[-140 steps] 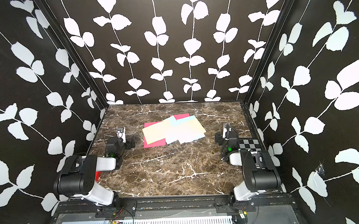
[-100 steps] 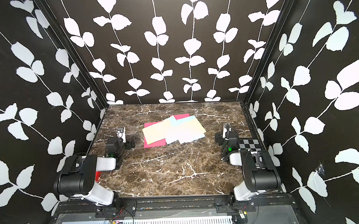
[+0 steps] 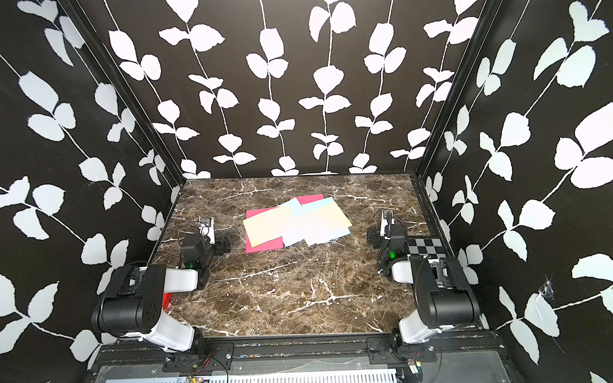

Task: Sort the scattered colored papers by color
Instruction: Pick up the colored paper from the center of the board.

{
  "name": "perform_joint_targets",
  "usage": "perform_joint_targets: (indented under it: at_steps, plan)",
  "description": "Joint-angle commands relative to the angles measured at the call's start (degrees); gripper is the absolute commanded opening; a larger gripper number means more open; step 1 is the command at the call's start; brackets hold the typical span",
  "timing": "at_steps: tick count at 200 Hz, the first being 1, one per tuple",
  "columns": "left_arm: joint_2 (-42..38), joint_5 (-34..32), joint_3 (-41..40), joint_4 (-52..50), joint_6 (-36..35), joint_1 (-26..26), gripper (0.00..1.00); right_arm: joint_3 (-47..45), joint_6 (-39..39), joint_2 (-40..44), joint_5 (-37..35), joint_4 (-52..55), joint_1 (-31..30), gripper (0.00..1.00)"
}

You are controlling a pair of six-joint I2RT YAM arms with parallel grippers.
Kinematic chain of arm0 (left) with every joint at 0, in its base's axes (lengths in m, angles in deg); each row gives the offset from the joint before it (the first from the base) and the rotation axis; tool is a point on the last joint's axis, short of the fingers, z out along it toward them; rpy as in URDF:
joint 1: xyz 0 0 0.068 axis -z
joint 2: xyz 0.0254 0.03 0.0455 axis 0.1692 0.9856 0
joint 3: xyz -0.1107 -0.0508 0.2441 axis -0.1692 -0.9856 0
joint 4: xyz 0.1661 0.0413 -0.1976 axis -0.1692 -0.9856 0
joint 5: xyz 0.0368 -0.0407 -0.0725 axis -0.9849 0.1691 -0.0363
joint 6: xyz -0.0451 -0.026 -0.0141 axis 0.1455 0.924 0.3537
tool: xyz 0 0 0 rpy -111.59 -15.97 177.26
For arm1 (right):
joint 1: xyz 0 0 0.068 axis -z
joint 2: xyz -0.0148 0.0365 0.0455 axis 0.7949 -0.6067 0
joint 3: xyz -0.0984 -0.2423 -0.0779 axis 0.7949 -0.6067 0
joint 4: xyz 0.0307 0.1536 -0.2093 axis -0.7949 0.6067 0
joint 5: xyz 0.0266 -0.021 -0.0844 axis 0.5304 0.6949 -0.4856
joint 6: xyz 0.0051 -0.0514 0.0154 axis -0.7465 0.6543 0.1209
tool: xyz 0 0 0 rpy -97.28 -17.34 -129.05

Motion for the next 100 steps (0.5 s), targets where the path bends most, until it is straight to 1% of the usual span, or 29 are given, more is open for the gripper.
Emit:
perform_joint_targets:
  at_steps: [1,71,84,91,100]
  plan:
    - [-1.03,-0.24,0.31,0.34,-0.52,0.11,0.99,-1.00,0.06,0.25,0.20,-2.70,0.13,0.99]
    - [-1.16,-0.27,0.22,0.43,-0.53,0.09,0.99,-1.12,0.14,0.29,0.48,-2.81,0.22,0.99]
    - [-1.36,-0.65,0.49,1.29,-0.62,0.13,0.99,-0.25,-0.16,1.42,-0.49,-1.56,0.22,0.99]
    - [-3.40,-0.88,1.55,-2.45,-0.53,0.10,0.99,0.95,-0.39,3.60,-1.33,2.65,0.22,0.99]
    - [-7.35,-0.96,4.09,-10.81,-0.43,0.09,0.99,3.61,-1.02,6.69,-2.94,9.73,0.22,0.99]
